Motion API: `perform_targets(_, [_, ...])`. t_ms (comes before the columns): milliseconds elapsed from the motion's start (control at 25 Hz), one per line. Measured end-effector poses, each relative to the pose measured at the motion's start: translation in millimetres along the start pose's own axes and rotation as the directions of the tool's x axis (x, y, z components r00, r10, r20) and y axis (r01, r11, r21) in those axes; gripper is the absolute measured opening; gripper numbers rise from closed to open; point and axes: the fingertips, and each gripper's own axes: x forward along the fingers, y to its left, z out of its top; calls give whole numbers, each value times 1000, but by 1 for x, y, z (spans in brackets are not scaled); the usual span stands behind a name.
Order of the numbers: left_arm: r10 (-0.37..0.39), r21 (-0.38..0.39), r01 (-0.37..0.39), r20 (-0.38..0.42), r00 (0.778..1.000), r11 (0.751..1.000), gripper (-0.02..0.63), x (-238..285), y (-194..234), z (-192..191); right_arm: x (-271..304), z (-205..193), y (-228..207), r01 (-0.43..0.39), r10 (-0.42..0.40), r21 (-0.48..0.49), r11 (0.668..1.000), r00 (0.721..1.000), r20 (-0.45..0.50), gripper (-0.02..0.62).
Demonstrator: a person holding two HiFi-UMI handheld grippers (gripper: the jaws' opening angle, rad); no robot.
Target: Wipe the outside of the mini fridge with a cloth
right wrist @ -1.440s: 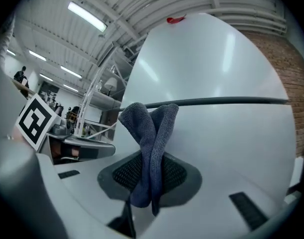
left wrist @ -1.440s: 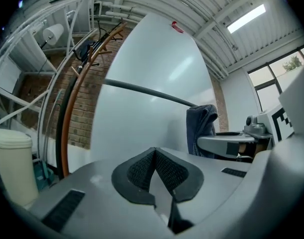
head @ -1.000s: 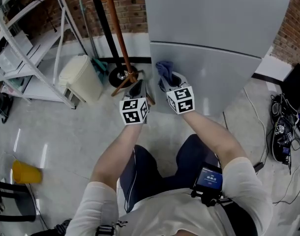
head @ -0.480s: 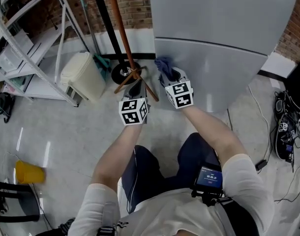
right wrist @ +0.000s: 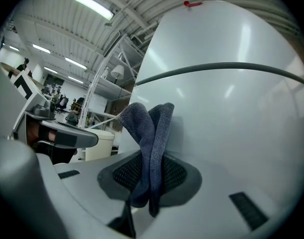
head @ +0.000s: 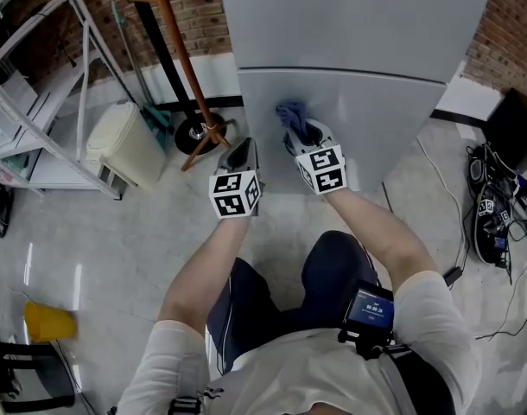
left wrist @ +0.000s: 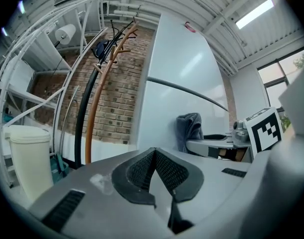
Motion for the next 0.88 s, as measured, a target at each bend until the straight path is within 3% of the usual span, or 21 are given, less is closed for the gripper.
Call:
perform_targets(520, [-112,4,112,-2,994,994,3,39,-77,-3,-63,-27,-88,130,-129,33,991,992,-15,84])
perform_targets(880, [-190,15,190,-13,982,982,3,64,-133,-9,-114,-50,-162,260,-258,64,963,965,-37,84])
